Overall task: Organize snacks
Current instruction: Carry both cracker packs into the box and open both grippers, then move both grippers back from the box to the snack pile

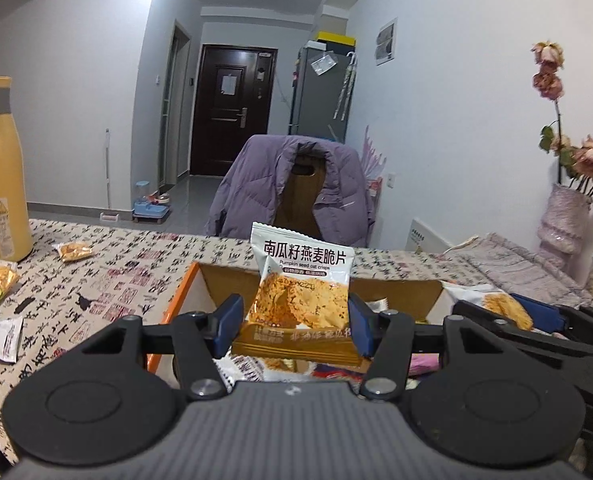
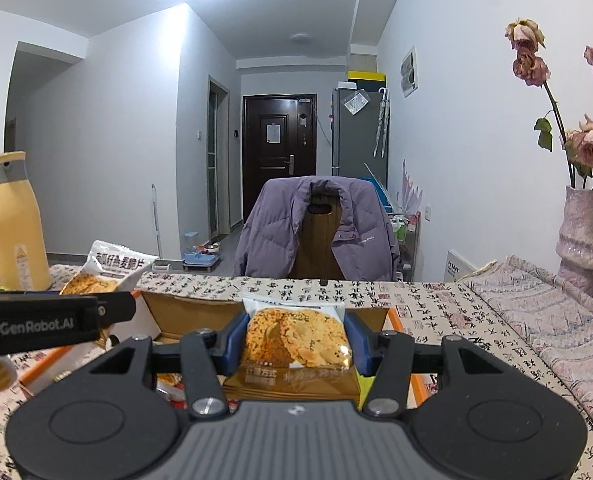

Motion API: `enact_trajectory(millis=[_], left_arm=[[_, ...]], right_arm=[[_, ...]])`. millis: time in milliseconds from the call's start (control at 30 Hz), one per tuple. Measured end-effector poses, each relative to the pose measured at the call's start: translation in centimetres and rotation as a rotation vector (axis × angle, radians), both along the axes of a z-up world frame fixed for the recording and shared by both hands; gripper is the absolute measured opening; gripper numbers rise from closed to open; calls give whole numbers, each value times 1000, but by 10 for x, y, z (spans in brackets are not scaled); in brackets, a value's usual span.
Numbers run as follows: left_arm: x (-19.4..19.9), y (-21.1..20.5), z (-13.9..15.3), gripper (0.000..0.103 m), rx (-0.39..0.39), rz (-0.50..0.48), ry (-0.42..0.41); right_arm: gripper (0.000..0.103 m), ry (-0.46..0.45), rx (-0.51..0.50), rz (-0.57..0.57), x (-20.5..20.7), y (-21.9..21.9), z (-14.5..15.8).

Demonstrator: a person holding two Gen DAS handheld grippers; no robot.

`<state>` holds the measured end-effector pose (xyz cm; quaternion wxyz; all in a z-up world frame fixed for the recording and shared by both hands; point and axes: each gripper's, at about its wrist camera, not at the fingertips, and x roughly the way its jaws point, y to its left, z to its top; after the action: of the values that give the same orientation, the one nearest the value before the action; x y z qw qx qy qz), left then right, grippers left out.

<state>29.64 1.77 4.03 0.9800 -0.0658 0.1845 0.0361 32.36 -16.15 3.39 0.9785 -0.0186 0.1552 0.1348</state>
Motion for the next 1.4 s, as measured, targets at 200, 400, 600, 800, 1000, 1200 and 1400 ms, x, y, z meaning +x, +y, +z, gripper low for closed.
enact_trajectory(millis=[200, 400, 600, 800, 1000, 1200, 1400], left_arm=[[5, 4, -13, 57, 44, 21, 14], [7, 4, -19, 57, 74, 28, 30], [7, 6, -20, 60, 87, 51, 38], [0, 5, -17, 103, 91, 71, -6], [-3, 3, -17, 103, 97, 81, -28], [-2, 6, -17, 103, 85, 87, -23], [-3, 5, -16, 103, 80, 80, -25]], right_arm=[[51, 25, -14, -8, 4, 0, -13], [51, 39, -30, -13, 5, 2, -19], [52, 48, -29, -8, 4, -1, -19], [68, 48, -13, -9, 6, -6, -19], [103, 41, 16, -13, 3, -10, -20], [103, 44, 6, -18, 2, -9, -22], [103, 52, 9, -30, 3, -10, -21]])
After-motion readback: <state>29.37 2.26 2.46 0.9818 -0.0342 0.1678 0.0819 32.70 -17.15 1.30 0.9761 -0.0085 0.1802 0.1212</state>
